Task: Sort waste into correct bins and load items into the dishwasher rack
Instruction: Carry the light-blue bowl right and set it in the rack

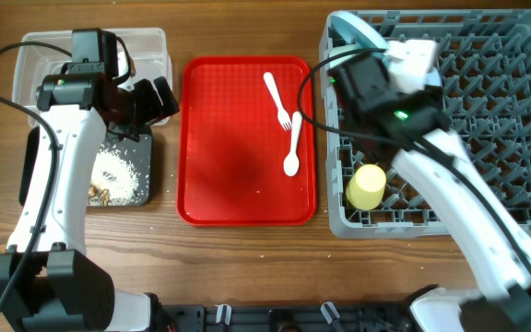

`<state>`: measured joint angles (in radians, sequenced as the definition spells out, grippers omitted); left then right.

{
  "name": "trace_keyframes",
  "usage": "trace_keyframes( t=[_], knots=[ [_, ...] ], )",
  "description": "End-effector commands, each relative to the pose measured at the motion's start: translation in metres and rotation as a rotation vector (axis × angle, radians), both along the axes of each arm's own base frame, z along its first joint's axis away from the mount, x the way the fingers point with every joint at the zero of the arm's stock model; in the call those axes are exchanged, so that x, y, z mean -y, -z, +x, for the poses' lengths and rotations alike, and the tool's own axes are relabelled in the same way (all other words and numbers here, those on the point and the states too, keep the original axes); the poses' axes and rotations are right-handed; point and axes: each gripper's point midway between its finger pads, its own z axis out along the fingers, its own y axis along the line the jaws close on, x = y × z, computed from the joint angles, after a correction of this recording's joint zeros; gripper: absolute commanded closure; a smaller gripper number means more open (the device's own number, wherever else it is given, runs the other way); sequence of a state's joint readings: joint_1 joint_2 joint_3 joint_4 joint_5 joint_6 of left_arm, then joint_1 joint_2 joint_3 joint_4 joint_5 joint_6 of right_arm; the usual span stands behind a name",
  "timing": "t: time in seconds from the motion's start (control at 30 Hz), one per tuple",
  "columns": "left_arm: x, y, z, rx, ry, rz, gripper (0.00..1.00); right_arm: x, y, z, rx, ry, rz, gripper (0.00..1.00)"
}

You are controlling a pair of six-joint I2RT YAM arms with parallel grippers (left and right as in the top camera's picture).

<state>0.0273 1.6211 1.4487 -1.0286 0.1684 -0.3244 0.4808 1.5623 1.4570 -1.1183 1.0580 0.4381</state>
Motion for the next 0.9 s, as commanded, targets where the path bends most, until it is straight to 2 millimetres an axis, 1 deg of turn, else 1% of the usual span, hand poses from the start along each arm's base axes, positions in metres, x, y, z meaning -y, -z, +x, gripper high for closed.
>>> trace_keyframes(
  t=[0.0,0.1,0.17,0.27,0.4,0.5,0.67,0.73,0.87],
  knots=[
    [-0.002,-0.008,0.003,0.024,-0.007,0.005,0.0,0.003,0.02,0.013,-0.135,-0.01,-0.233,0.96],
    [-0.002,-0.008,0.003,0.024,-0.007,0.005,0.0,-0.001,0.044,0.021,-0.198,-0.015,-0.268,0.96],
    [-0.002,-0.008,0.003,0.024,-0.007,0.005,0.0,-0.003,0.056,0.025,-0.232,-0.018,-0.286,0.96],
    [-0.002,-0.008,0.003,0.024,-0.007,0.005,0.0,-0.005,0.068,0.027,-0.297,-0.041,-0.317,0.95],
    [-0.002,-0.008,0.003,0.024,-0.007,0.005,0.0,-0.007,0.078,0.028,-0.336,-0.057,-0.312,0.96],
    [-0.002,-0.008,0.003,0.024,-0.007,0.005,0.0,-0.014,0.085,0.027,-0.36,-0.083,-0.282,0.96],
    [-0.002,-0.008,0.003,0.024,-0.007,0.005,0.0,-0.034,0.086,0.026,-0.431,-0.186,-0.34,0.96],
    [-0.002,-0.008,0.003,0.024,-0.007,0.005,0.0,-0.043,0.089,0.024,-0.483,-0.24,-0.359,0.95],
    [-0.002,-0.008,0.003,0.024,-0.007,0.005,0.0,-0.057,0.1,0.02,-0.55,-0.319,-0.338,0.87]
  ],
)
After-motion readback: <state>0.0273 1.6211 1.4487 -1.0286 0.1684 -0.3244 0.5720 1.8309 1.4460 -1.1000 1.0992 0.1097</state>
